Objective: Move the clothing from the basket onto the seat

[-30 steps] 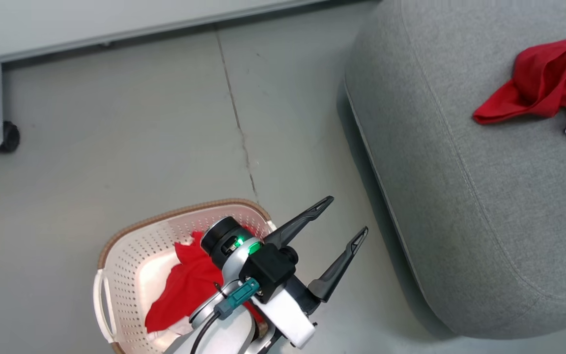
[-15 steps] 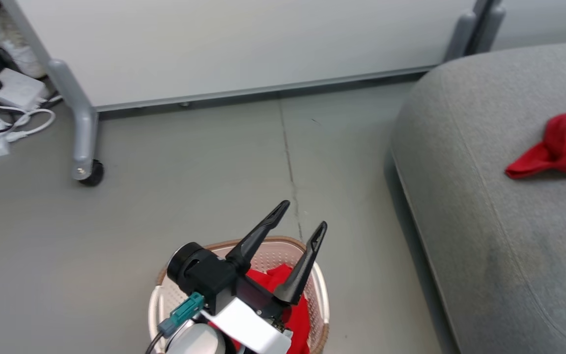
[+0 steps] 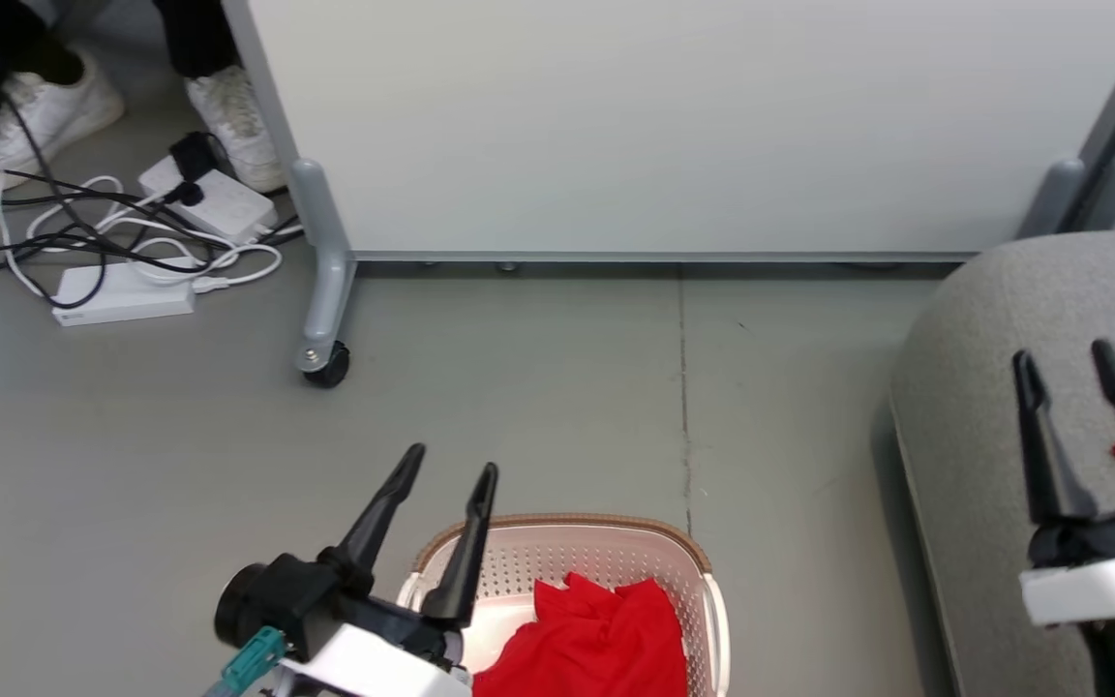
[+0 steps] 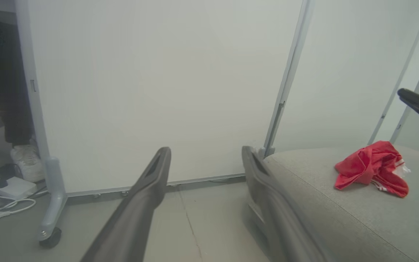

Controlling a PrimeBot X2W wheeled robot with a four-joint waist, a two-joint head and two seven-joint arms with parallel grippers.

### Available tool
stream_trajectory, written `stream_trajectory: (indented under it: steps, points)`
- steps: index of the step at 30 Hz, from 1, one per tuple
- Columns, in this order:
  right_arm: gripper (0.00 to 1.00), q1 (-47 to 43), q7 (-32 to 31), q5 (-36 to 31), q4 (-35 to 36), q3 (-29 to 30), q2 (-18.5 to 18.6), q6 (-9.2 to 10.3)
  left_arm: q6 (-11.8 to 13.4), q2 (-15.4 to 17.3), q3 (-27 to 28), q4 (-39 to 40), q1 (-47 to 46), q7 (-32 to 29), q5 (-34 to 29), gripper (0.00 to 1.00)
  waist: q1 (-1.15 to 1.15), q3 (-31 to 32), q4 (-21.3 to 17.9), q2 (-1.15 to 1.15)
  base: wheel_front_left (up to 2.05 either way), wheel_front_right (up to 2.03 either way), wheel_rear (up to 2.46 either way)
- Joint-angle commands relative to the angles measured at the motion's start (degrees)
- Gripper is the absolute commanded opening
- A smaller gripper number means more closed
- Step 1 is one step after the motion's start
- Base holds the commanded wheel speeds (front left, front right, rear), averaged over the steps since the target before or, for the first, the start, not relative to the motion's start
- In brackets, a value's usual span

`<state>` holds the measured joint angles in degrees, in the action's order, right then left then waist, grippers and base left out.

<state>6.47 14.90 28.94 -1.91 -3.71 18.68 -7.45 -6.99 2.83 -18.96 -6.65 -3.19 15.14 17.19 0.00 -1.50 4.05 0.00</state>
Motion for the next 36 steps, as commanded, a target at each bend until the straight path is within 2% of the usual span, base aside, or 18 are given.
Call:
stream_trajectory:
  steps: [1,6,10,17,22,36]
  points:
    - [1.00,-1.7,0.2,-1.3,0.0,-0.1,-0.9,-0.07,0.5,0.2,1.3,-0.4,0.8,0.1,0.4,1.00,0.00,1.0,1.6,0.00,0.00,0.00,0.00]
    - [1.00,-5.7,0.2,-6.2,-0.7,-1.5,-3.7,-0.06,2.2,0.2,4.7,-1.0,2.7,0.1,2.1,1.00,0.00,1.6,3.3,0.00,0.00,0.00,0.00]
    - [1.00,-8.7,0.2,-5.6,-0.9,-0.2,-7.9,-0.05,3.4,0.1,6.1,-1.3,4.0,0.1,3.2,1.00,0.00,1.9,3.9,0.00,0.00,0.00,0.00]
    - [1.00,-12.5,0.2,-7.7,-1.7,1.4,-10.4,-0.05,4.0,0.2,7.3,-2.0,5.7,0.1,4.0,1.00,0.00,2.2,4.2,0.00,0.00,0.00,0.00]
    - [1.00,-12.9,0.2,-9.9,-2.0,2.1,-11.1,-0.05,4.3,0.2,7.2,-2.5,6.6,0.1,3.4,1.00,0.00,2.2,3.9,0.00,0.00,0.00,0.00]
    - [1.00,-12.8,0.2,-10.5,-2.1,1.5,-10.6,-0.05,4.5,0.2,7.0,-2.5,6.7,0.1,3.8,1.00,0.00,2.1,3.5,0.00,0.00,0.00,0.00]
